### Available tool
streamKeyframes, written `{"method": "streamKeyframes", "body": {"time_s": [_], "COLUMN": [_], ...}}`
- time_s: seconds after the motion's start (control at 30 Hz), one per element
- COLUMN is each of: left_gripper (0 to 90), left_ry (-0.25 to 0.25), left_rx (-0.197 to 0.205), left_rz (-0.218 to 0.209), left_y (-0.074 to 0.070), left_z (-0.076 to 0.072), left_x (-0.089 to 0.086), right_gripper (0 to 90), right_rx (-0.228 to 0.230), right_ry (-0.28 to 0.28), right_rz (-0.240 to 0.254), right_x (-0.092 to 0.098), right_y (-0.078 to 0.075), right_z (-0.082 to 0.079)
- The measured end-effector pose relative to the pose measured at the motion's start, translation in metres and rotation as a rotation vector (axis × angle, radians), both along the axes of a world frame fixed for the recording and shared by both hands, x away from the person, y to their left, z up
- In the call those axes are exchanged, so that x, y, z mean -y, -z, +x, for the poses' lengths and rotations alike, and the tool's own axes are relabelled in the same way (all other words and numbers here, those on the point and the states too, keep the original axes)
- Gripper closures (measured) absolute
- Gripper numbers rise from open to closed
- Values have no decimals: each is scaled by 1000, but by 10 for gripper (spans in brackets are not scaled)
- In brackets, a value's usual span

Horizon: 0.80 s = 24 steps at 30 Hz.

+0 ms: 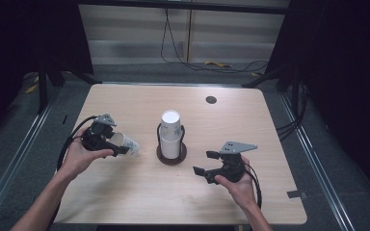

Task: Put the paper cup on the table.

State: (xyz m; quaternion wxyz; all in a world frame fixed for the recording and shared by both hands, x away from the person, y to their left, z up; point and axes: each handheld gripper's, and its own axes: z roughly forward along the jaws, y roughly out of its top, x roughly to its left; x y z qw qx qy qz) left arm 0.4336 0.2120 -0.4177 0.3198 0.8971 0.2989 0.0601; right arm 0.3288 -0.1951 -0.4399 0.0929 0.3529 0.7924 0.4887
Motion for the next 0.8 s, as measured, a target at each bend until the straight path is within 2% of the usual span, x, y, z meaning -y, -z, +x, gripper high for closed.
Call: {"method": "streamKeyframes", "body": {"time_s": [0.07,0.23,0.4,0.5,0.53,0.63,0.7,0.8], "left_gripper": [263,259,254,253,252,250,248,248], "left_ry": [-5,-10,-7,-6,-1,0,1,10], "left_rx": [2,-21,-44,-53,-62,-59,-58,-66], "left_rz": [13,37,84,100,117,139,139,169], "left_y": [0,2,2,4,3,2,0,-1], "left_z": [3,10,20,25,26,29,30,32], "left_x": [0,0,-1,2,3,8,11,18], "right_gripper": [177,180,179,179,179,179,178,178], "right_rx": [-2,-8,-7,-9,-10,-12,-13,-14], "right_ry": [-1,-8,-6,-5,-5,-6,-6,-7], "right_rz": [0,-1,-2,-2,-2,-2,-2,-3], "right_x": [0,-1,-1,-1,-1,-1,-1,-1], "right_y": [0,1,1,1,1,1,2,2], "right_z": [0,0,0,1,1,1,1,1]}}
